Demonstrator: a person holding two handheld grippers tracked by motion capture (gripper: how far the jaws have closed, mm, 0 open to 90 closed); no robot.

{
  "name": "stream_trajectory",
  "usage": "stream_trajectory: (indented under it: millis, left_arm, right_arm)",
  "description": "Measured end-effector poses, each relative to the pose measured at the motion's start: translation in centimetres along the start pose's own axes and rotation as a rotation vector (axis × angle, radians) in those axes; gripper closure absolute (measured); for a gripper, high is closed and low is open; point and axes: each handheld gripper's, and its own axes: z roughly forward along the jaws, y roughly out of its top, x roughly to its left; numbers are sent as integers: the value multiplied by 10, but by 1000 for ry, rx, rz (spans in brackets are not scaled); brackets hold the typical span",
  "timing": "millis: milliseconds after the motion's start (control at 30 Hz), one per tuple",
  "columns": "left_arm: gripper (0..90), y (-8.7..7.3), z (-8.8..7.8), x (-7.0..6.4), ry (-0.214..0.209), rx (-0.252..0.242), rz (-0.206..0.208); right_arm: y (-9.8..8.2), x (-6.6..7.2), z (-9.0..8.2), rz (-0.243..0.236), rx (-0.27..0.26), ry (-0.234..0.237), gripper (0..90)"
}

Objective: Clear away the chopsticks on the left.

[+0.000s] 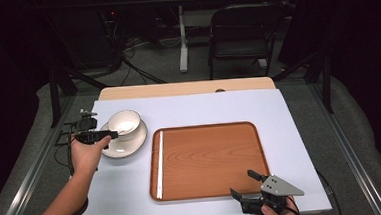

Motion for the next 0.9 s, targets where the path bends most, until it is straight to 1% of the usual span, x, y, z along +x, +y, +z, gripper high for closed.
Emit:
stream_trajectory:
  millis: [167, 367, 633, 800, 900]
  left_arm:
    - [368, 6, 3, 10, 31, -13, -38]
    - [367, 10, 7, 18, 62, -30, -67]
    - [384, 18, 11, 20, 84, -66, -92]
    - [389, 23, 15, 22, 98, -70, -101]
    - [391, 25, 17, 23, 97, -80, -113]
  right_arm:
    - [0, 0, 0, -1, -1, 0, 144]
    - [0, 0, -1, -2, -1, 1, 144]
    - [0, 0, -1, -8, -1, 3, 144]
    - [0, 0, -1, -3, 0, 1, 144]
    - [0, 0, -2, -3, 1, 1, 144]
